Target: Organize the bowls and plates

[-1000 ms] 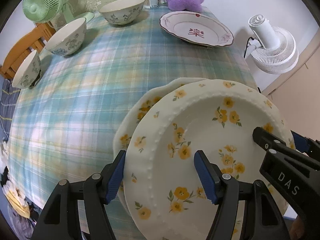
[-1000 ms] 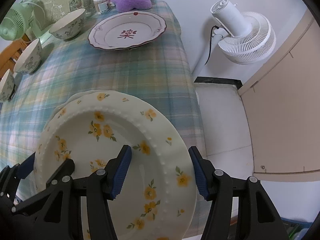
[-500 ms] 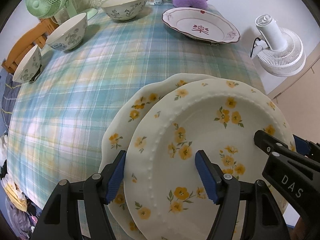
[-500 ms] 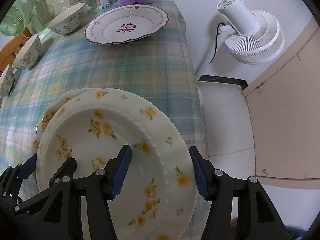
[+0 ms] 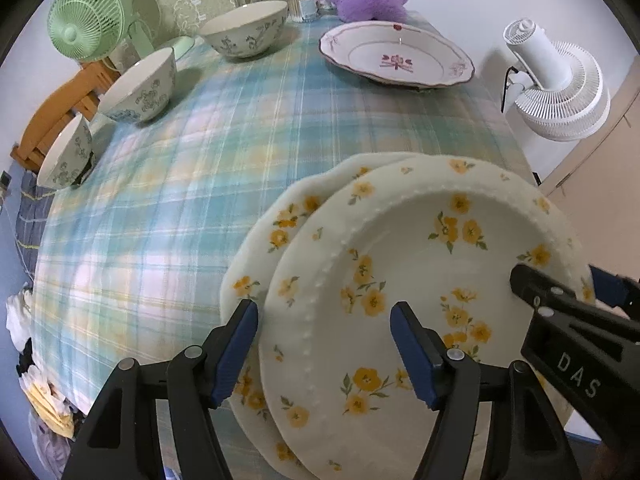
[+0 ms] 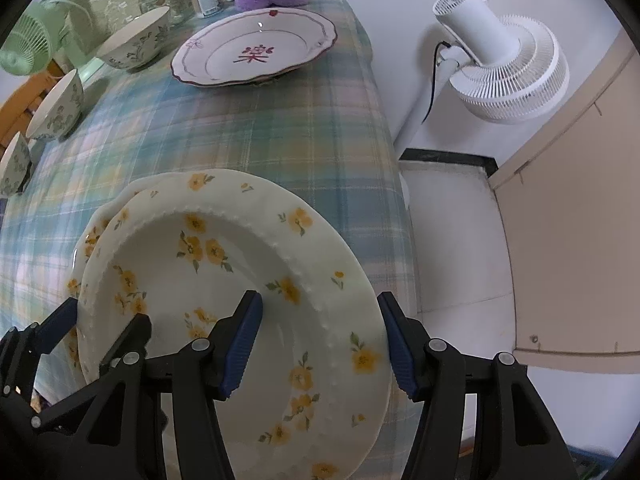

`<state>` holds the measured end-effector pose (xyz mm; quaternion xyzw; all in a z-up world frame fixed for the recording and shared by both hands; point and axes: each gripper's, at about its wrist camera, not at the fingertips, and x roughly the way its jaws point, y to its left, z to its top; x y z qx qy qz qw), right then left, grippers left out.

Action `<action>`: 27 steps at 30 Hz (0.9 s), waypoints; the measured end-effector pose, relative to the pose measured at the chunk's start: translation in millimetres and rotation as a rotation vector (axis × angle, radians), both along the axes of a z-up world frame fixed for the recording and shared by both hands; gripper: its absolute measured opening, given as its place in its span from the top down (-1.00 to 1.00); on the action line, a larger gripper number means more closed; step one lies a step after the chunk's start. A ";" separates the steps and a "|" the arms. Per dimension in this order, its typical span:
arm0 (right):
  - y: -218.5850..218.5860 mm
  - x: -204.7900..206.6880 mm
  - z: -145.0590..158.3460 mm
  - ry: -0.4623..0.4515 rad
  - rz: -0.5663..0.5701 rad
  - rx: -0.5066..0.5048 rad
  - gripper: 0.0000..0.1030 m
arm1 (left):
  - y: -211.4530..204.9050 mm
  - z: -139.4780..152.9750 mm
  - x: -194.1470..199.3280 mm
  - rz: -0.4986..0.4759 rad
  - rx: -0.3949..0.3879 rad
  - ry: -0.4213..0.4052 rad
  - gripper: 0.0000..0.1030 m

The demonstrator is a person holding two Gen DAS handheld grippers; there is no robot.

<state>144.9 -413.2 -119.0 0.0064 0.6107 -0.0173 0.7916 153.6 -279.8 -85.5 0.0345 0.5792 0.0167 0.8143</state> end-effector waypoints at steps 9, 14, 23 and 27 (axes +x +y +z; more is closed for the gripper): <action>1.8 -18.5 14.1 -0.011 -0.004 -0.004 -0.21 | -0.3 4.8 -4.6 -0.052 -0.013 0.024 -0.40; 6.2 -21.8 12.6 -0.006 -0.016 -0.016 -0.21 | 5.5 5.0 -7.5 -0.060 -0.007 0.034 -0.44; 21.3 -22.5 3.2 0.011 -0.015 -0.042 -0.20 | 12.3 5.3 -10.9 -0.093 -0.004 0.045 -0.49; 25.9 -19.5 1.5 0.014 -0.022 -0.044 -0.20 | 16.4 6.2 -8.8 -0.093 -0.018 0.048 -0.50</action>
